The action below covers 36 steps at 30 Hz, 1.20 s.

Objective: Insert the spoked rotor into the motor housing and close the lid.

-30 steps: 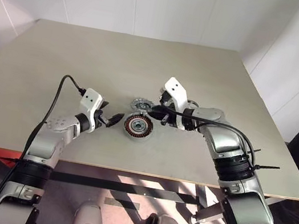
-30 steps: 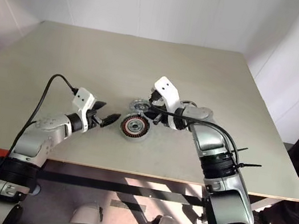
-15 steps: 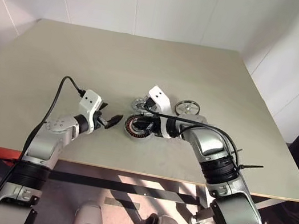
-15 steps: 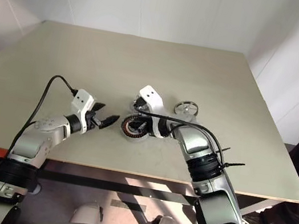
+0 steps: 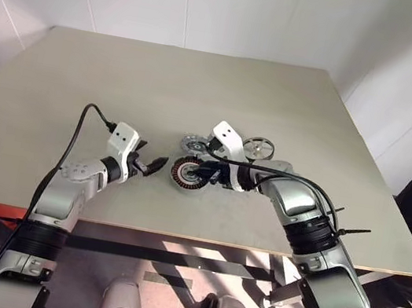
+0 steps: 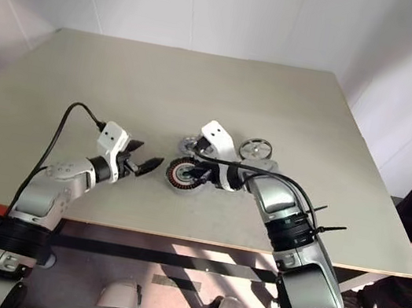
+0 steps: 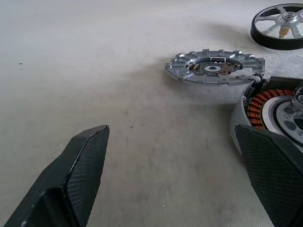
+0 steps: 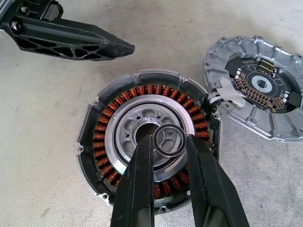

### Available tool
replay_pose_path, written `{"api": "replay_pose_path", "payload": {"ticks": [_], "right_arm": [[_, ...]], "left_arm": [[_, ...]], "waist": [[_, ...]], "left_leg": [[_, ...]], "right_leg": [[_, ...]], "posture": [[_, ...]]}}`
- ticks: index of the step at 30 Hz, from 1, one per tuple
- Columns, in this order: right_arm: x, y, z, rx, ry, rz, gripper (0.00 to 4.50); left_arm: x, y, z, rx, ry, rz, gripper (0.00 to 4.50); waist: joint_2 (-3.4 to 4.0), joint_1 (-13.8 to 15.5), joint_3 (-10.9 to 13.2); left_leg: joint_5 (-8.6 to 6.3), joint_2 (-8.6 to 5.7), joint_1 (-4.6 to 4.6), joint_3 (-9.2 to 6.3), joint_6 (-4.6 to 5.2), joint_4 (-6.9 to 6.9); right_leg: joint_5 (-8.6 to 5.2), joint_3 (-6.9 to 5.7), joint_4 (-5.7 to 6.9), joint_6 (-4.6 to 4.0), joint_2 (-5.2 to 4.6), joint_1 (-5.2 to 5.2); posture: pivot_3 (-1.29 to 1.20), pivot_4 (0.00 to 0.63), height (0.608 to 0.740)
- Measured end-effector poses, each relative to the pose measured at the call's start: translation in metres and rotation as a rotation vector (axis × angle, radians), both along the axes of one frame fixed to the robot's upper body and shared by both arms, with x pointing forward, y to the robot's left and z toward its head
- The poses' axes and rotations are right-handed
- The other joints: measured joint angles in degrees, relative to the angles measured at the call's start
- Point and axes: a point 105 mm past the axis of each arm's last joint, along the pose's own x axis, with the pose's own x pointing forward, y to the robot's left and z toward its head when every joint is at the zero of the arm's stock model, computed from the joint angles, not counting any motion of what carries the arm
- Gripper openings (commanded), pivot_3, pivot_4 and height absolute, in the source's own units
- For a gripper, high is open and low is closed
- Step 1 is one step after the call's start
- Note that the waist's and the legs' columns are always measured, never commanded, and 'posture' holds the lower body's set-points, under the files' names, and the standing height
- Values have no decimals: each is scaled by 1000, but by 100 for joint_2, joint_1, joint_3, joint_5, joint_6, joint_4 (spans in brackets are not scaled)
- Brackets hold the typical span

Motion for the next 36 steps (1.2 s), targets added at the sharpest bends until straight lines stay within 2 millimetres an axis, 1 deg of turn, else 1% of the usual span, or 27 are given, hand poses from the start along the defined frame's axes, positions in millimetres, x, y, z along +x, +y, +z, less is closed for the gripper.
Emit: {"api": "replay_pose_path", "payload": {"ticks": [3, 9, 17, 28, 29, 30, 35, 36], "right_arm": [[-1, 1, 0, 2, 1, 0, 649], [-4, 7, 6, 19, -6, 18, 649], [-9, 7, 0, 15, 21, 20, 649], [-9, 8, -1, 18, 24, 10, 649], [-9, 9, -1, 20, 26, 12, 1390], [-9, 9, 0, 25, 29, 16, 1666], [-9, 11, 2, 33, 14, 25, 3375], [-9, 11, 2, 35, 14, 26, 3375]], "left_arm": [[1, 2, 2, 1, -5, 6, 4500], [2, 4, 3, -1, -8, 12, 4500], [1, 5, 2, -1, -7, 17, 4500], [2, 5, 2, -1, -7, 18, 4500], [2, 5, 2, -1, -7, 18, 4500], [2, 5, 2, -1, -7, 18, 4500], [2, 6, 2, -1, -7, 20, 4500], [2, 6, 2, -1, -8, 21, 4500]], "waist": [[0, 0, 0], [0, 1, 0], [0, 3, 0], [0, 5, 0], [0, 5, 0], [0, 6, 0], [0, 8, 0], [0, 8, 0]], "left_leg": [[0, 0, 0, 0, 0, 0], [0, 0, -1, 0, 0, 0], [1, 0, -1, 0, -1, 0], [1, 0, 0, 0, -2, 0], [1, 0, 0, 0, -2, 0], [1, 0, 0, 0, -2, 0], [1, 0, -1, 0, -2, 0], [1, 0, 0, 0, -2, 0]], "right_leg": [[0, 0, 0, 0, 0, 0], [0, -1, 0, 0, 0, 0], [0, 0, 0, 0, 0, 0], [0, 0, 0, 0, 0, 0], [0, 0, 0, 0, 0, 0], [0, 0, 0, 0, 0, 0], [0, 0, 0, 0, 0, 0], [0, 0, 0, 0, 0, 0]], "posture": [[0, 0, 740], [0, 0, 740], [0, 0, 740], [0, 0, 740], [0, 0, 740], [0, 0, 740], [0, 0, 740], [0, 0, 740]]}}
